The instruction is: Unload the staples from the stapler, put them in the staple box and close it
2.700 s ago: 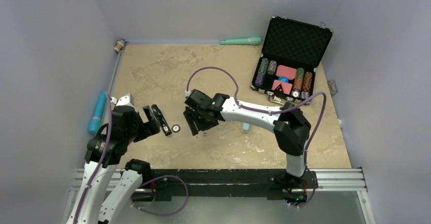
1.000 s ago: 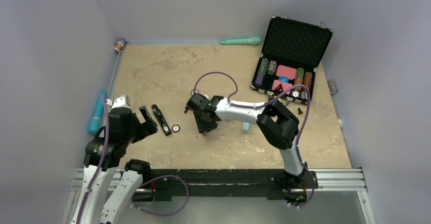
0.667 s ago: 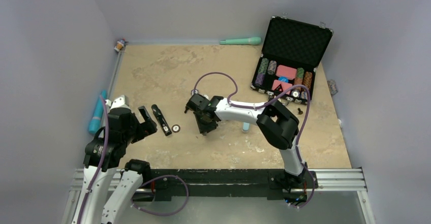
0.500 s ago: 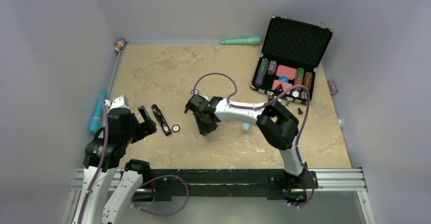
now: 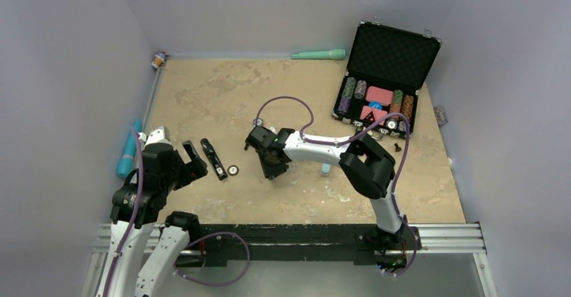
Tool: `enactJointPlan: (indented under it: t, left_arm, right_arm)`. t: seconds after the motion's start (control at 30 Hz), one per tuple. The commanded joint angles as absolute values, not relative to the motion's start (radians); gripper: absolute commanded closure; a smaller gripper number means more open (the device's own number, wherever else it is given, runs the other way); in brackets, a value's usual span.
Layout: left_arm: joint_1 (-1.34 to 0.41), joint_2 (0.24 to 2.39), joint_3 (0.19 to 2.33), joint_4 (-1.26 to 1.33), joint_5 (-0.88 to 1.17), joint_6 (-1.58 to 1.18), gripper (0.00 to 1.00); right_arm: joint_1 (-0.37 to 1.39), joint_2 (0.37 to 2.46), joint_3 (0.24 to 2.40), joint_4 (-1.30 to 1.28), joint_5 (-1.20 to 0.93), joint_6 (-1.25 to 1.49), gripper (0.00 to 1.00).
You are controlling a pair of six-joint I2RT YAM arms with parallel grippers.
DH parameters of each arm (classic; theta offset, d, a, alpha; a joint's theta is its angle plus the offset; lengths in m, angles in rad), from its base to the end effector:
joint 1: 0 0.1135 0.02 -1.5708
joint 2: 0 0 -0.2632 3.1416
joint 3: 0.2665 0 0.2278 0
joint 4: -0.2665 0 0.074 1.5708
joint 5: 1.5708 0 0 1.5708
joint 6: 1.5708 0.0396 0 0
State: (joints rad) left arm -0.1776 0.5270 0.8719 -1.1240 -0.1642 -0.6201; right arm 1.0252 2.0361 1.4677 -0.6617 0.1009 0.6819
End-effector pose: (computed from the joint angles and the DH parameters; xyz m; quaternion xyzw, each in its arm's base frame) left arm 0.0597 -0.0041 0.2972 -0.2326 0.8902 -0.0795 0.3835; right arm 0.2076 0.3343 0.1741 -0.1597 0.9713 0.0949 0.1487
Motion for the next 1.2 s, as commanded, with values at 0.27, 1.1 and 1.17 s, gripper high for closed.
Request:
enactJointPlan:
  t: [0.27,1.1,1.17]
  left_arm:
    - [-0.17,0.512,0.879,-1.118,-0.177,-0.634,0.0]
    - [-0.169,0.509,0.879,-1.118,-0.177,-0.634,0.0]
    - [-0.168,0.509,0.878,-1.117,-0.176,-0.634,0.0]
  right_arm:
    - [1.031,2.051,1.529,-0.67,0.161,0.697,0.7]
    - [1.03,2.064,1.528,-0.721,0.161,0.694,0.71]
    - [1.03,2.067,1.532,-0.726,0.163,0.696,0.72]
